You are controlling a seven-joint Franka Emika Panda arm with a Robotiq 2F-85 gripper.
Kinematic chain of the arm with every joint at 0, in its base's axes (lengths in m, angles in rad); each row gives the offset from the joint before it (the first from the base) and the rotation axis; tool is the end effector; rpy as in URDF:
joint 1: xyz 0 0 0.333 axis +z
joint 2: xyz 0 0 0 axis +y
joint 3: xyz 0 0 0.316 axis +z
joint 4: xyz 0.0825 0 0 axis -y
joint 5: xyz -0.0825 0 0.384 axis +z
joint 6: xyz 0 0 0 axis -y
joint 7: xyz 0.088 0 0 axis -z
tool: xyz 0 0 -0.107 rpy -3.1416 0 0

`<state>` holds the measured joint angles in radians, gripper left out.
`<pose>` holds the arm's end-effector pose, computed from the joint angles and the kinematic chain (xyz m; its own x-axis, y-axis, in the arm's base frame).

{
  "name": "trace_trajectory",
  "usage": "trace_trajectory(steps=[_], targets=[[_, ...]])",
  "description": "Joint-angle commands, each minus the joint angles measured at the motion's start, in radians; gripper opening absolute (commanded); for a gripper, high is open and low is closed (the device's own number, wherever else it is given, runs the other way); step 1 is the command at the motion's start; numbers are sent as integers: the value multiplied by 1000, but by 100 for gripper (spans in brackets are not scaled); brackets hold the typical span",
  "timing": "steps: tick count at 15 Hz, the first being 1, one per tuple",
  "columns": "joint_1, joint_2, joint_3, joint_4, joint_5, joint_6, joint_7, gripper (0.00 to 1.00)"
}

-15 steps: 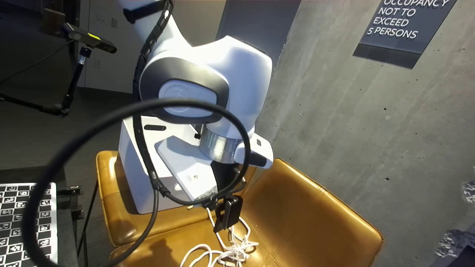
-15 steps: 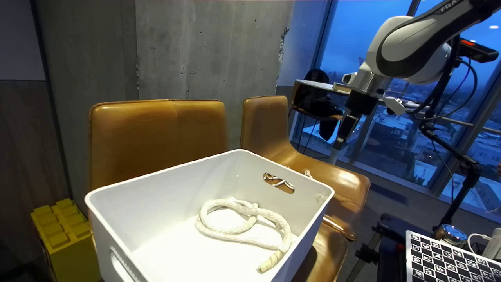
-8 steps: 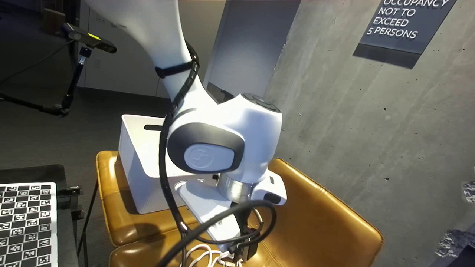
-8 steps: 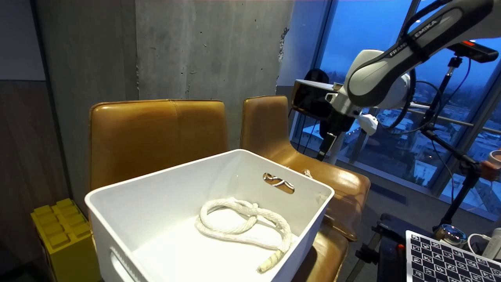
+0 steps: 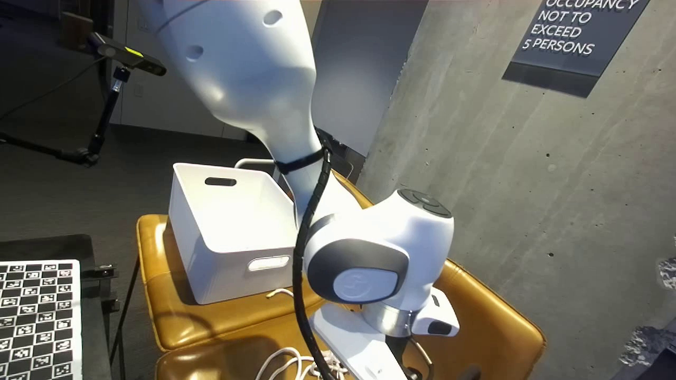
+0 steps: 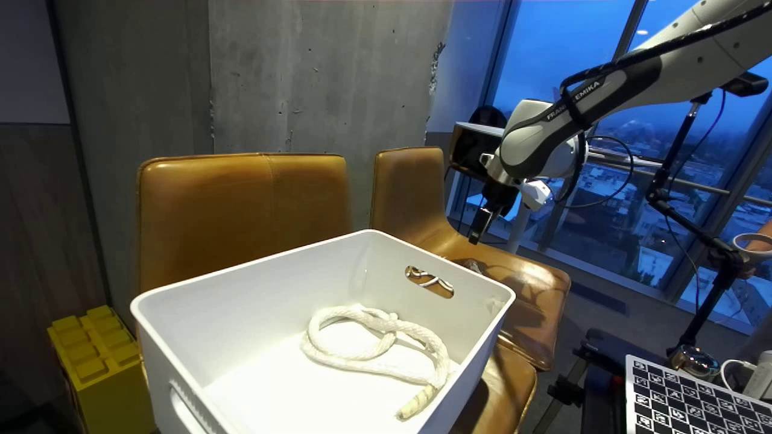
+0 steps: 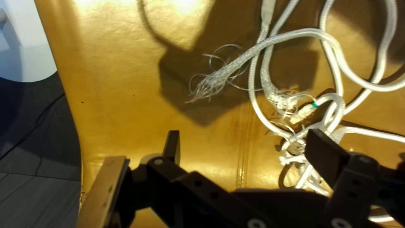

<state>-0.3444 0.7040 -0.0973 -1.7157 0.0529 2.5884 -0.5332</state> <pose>0.6248 -0.2884 0.1980 0.9874 0.0840 0.1339 0.0693 -0.9914 0.1114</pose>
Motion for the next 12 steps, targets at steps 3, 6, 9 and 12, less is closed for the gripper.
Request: trace_trajectory(steps=[3,6,9,12], targets=[[-49,161,1,254,-56,-146,43,100],[-63,211,0,333,-65,-199,53,100],[-68,252,3,395,-64,-240,64,100],[-58,290,2,437,-64,-259,92,100]])
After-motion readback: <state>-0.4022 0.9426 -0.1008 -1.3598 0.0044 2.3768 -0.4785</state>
